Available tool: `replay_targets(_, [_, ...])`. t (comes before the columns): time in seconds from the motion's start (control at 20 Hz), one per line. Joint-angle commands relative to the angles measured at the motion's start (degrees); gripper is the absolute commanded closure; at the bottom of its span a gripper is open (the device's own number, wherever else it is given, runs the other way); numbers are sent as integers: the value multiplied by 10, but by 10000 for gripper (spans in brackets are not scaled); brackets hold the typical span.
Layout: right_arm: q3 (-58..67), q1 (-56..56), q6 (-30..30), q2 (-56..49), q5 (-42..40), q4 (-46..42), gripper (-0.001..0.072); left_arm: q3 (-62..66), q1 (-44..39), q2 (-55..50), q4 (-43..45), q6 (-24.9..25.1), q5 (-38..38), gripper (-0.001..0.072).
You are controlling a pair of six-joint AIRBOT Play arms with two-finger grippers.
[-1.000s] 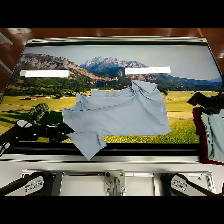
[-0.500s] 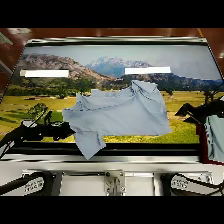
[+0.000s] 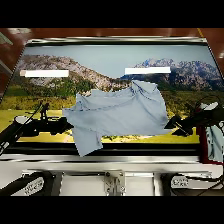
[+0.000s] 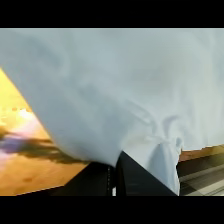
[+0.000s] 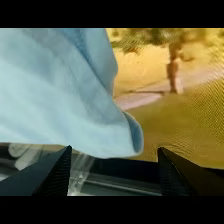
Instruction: Fold the shirts.
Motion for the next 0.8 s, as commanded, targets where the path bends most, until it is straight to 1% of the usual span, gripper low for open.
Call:
replay_targets(0.0, [-25, 1, 10, -3, -59, 52, 292, 21, 0, 5, -1, -5, -13, 668])
replay_targets(0.05, [-25, 3, 13, -3, -68, 61, 396, 25, 0, 5, -1, -5, -12, 668])
replay_targets(0.1, [-25, 9, 17, -3, -75, 61, 415, 30, 0, 5, -1, -6, -13, 668])
replay_targets(0.15, [-25, 22, 18, -3, -80, 61, 416, 35, 0, 5, -1, -6, -14, 668])
replay_targets(0.2, [-25, 39, 18, -3, -84, 61, 511, 41, 0, 5, -1, -6, -15, 668])
replay_targets(0.25, [-25, 61, 15, -2, -83, 61, 646, 49, 0, 5, -1, -6, -20, 668])
replay_targets(0.35, [-18, 98, -16, 12, -64, 54, 643, 77, 3, 9, 1, -12, -53, 669])
replay_targets(0.4, [-1, 110, -19, 26, -46, 38, 643, 102, 6, 16, 9, -20, -73, 669])
replay_targets(0.5, [65, 114, -24, 81, -14, 10, 644, 183, 13, 50, 60, -48, -106, 669])
replay_targets(0.55, [108, 111, -25, 116, -13, 6, 643, 240, 17, 73, 94, -64, -116, 670])
replay_targets(0.65, [214, 104, -25, 199, -42, 10, 643, 396, 27, 128, 153, -93, -115, 669])
replay_targets(0.75, [324, 104, -26, 282, -96, 6, 643, 560, 38, 171, 161, -98, -87, 669])
